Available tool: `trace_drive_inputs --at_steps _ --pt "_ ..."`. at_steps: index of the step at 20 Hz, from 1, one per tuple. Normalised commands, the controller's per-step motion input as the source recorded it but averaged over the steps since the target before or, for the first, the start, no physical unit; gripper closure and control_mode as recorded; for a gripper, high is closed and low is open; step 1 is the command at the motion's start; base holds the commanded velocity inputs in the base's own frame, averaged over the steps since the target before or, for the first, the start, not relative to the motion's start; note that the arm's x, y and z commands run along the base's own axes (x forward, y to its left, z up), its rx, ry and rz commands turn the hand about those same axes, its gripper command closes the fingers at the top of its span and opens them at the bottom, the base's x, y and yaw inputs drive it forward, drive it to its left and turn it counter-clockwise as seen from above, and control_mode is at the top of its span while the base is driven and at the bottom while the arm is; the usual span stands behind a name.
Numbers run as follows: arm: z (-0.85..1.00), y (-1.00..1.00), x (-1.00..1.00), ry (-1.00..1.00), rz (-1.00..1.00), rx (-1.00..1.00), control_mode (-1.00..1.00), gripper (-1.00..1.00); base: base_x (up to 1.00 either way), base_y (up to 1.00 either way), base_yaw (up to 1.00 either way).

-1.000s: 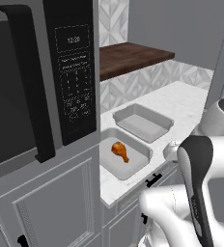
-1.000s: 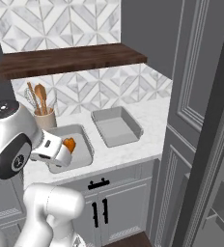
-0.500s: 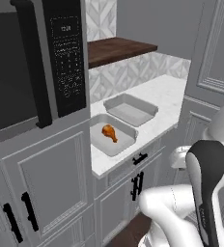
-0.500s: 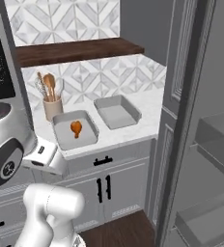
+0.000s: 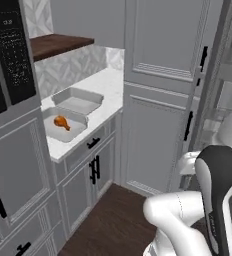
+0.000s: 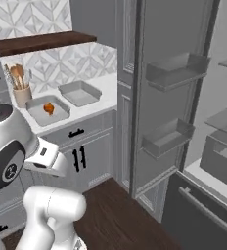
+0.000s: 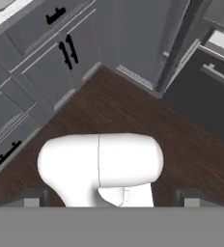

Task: Place one lemon and one chicken drumstick in each tupperware on the nearby counter, to pack two identical lunches.

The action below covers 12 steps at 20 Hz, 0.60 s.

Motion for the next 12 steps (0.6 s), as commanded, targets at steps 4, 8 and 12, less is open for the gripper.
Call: trace_drive_inputs --at_steps 4,8,12 --pt "0.00 0.00 0.00 0.00 0.00 0.00 1.00 -1.00 -0.59 -0.34 -0.65" --pt "0.00 0.00 0.00 0.00 0.00 0.00 1.00 -1.00 -0.04 -0.27 -0.78" --pt "0.00 0.00 0.00 0.00 0.00 0.00 1.00 -1.00 0.36 0.01 -0.70"
